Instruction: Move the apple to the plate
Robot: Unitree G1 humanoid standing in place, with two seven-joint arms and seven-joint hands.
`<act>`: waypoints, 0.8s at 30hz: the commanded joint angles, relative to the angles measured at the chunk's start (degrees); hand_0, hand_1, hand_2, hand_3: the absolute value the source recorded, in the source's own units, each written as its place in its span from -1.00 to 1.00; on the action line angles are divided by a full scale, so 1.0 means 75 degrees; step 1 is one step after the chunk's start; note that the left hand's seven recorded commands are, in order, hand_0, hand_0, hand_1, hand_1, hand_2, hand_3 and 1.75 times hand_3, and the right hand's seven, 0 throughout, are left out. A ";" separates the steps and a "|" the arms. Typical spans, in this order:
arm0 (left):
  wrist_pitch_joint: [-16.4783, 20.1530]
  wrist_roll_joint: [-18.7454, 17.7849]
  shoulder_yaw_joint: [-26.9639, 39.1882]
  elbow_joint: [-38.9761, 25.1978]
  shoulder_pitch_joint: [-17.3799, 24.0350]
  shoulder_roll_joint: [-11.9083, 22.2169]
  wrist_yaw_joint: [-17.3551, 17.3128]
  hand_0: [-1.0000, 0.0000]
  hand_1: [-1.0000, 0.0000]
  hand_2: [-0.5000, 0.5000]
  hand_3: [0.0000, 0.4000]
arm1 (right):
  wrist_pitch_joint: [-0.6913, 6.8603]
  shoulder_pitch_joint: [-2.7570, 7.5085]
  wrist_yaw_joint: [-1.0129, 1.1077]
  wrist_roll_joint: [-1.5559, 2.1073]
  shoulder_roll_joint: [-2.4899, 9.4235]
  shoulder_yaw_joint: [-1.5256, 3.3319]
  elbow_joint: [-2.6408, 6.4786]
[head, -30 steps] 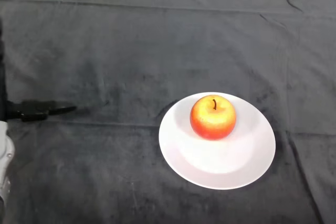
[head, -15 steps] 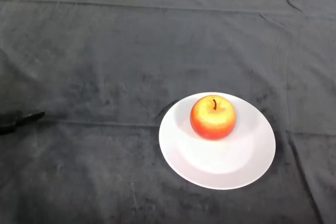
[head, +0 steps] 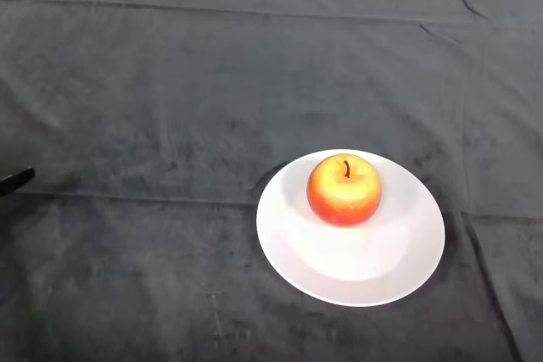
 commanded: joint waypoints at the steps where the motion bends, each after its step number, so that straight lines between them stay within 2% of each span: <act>1: 0.0162 -0.0128 0.0208 0.0116 0.0406 0.0478 -0.0086 1.00 1.00 0.00 -1.00 | 0.0062 0.0513 0.0090 -0.0107 0.0284 0.0177 0.0222; 8: 0.0255 -0.0314 0.0656 0.0130 0.0570 0.0681 -0.0001 1.00 1.00 0.00 -1.00 | 0.0063 0.0513 0.0091 -0.0106 0.0284 0.0176 0.0220; 24: 0.0430 -0.0512 0.1441 0.0190 0.0679 0.0773 0.0733 1.00 1.00 0.00 -1.00 | 0.0062 0.0510 0.0091 -0.0108 0.0284 0.0176 0.0226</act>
